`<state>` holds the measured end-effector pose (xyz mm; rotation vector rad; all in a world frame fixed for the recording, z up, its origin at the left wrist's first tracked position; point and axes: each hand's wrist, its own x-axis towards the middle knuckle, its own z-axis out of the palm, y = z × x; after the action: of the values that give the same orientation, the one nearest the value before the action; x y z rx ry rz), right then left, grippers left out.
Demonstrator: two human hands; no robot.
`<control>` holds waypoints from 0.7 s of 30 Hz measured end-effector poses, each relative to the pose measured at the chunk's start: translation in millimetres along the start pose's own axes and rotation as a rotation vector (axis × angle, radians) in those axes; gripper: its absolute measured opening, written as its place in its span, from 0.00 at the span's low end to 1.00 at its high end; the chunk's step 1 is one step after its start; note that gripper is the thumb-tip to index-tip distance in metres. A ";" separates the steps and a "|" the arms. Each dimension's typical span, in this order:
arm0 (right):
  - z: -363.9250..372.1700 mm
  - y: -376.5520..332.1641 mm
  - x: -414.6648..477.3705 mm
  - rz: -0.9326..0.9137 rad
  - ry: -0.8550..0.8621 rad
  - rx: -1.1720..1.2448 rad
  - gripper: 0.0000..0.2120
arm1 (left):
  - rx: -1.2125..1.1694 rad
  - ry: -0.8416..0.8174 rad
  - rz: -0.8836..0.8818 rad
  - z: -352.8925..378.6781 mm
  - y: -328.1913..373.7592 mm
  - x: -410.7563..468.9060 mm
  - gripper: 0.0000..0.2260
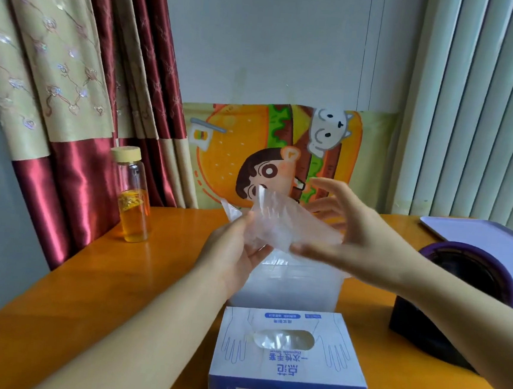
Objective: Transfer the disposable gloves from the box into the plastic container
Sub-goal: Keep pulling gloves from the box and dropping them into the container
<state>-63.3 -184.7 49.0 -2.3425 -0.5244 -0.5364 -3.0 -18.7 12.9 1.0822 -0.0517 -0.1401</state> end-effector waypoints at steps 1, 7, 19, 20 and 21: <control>4.7 -1.8 2.6 -0.036 -0.022 -0.105 0.45 | 0.011 -0.018 -0.001 0.6 -1.1 -1.6 0.10; 3.2 -19.0 30.5 -0.177 0.092 -0.065 0.15 | 0.075 -0.062 0.072 -17.7 18.0 -1.8 0.17; 3.3 -10.1 83.0 -0.075 0.088 0.151 0.14 | 0.879 -0.119 0.132 -92.0 74.2 5.1 0.11; 5.8 -9.0 85.7 -0.060 0.083 0.168 0.15 | 0.791 -0.097 0.139 -95.3 75.7 7.1 0.11; 9.2 -7.7 89.4 -0.044 0.076 0.191 0.16 | 0.668 -0.093 0.136 -98.6 77.4 9.7 0.11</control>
<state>9.6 -153.2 91.6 -2.1257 -0.5666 -0.5680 24.4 102.1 34.7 1.7334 -0.2697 -0.0486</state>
